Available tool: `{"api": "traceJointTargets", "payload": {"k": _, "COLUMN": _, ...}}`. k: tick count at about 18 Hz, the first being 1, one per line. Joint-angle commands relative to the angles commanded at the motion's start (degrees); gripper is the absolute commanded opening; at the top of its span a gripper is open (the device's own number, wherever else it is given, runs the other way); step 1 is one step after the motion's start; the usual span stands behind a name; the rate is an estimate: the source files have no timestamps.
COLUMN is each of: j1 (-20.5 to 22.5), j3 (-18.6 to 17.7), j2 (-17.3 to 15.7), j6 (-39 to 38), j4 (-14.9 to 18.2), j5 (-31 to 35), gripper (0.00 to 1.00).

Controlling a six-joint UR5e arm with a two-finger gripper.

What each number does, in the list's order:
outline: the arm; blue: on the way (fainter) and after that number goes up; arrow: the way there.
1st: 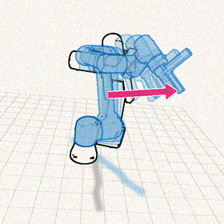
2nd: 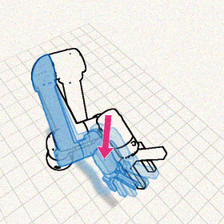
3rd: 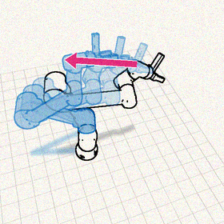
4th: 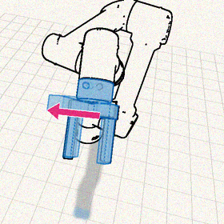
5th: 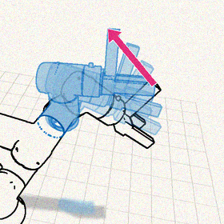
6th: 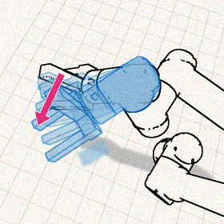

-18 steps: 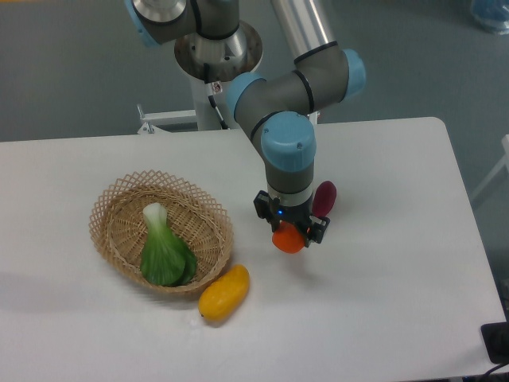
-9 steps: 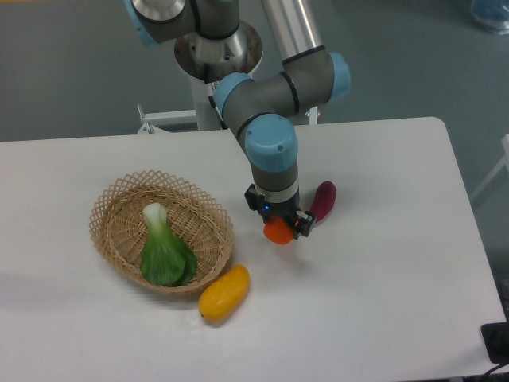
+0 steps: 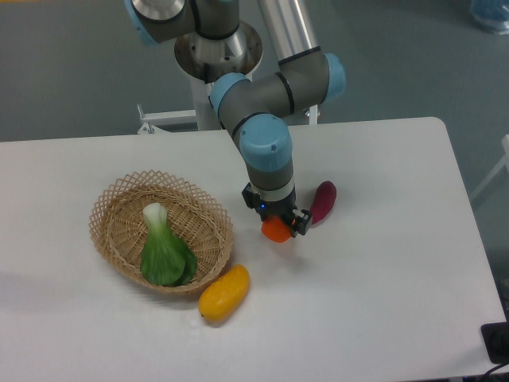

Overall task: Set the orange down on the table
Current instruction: 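Lower the held orange toward the table beside the purple eggplant, then open the gripper to release the orange on the table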

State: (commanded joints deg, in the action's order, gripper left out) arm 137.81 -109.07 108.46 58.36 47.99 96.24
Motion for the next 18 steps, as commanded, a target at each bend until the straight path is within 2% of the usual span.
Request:
{"api": "traceJointTargets", "payload": {"k": 6, "j1": 0.0, "j3": 0.7, "j2": 0.09, "j6": 0.0, "j4": 0.0, "j5": -0.09, "gripper": 0.91}}
{"api": "traceJointTargets", "payload": {"k": 9, "j1": 0.0, "j3": 1.05, "j2": 0.09, "j6": 0.0, "j4": -0.09, "j5": -0.17, "gripper": 0.92}}
{"api": "traceJointTargets", "payload": {"k": 11, "j1": 0.26, "j3": 1.4, "j2": 0.0, "j6": -0.17, "j4": -0.7, "j5": -0.61, "gripper": 0.99}}
{"api": "traceJointTargets", "payload": {"k": 18, "j1": 0.97, "j3": 4.39, "j2": 0.0, "j6": -0.62, "j4": -0.79, "j5": -0.88, "gripper": 1.0}}
